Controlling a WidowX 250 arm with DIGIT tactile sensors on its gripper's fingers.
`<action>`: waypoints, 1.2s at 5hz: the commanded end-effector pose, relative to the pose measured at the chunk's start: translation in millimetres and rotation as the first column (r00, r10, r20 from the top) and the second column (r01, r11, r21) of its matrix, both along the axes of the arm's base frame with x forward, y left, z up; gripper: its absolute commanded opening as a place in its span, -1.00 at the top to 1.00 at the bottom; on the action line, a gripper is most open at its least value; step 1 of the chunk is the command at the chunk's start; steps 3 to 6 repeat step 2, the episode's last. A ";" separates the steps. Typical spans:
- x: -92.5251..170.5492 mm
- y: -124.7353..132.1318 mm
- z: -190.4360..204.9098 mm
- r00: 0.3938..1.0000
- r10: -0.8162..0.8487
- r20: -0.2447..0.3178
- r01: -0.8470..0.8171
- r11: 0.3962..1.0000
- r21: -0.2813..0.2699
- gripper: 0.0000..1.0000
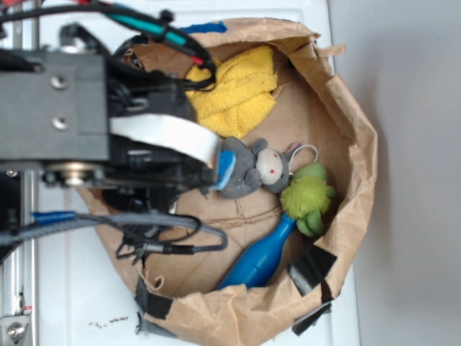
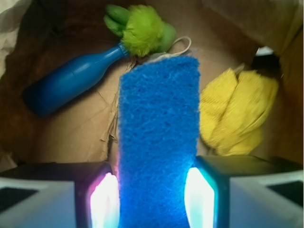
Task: Grab the blue sponge.
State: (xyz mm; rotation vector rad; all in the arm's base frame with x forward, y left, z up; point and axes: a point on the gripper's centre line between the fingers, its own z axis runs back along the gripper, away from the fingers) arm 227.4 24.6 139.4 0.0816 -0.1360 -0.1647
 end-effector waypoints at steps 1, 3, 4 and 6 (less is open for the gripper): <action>13.7 8.2 31.0 0.999 -0.038 0.015 0.038 0.999 -0.030 1.00; 9.2 6.7 30.7 0.999 -0.028 0.024 0.029 0.999 -0.028 1.00; 9.2 6.7 30.7 0.999 -0.028 0.024 0.029 0.999 -0.028 1.00; 9.2 6.7 30.7 0.999 -0.028 0.024 0.029 0.999 -0.028 1.00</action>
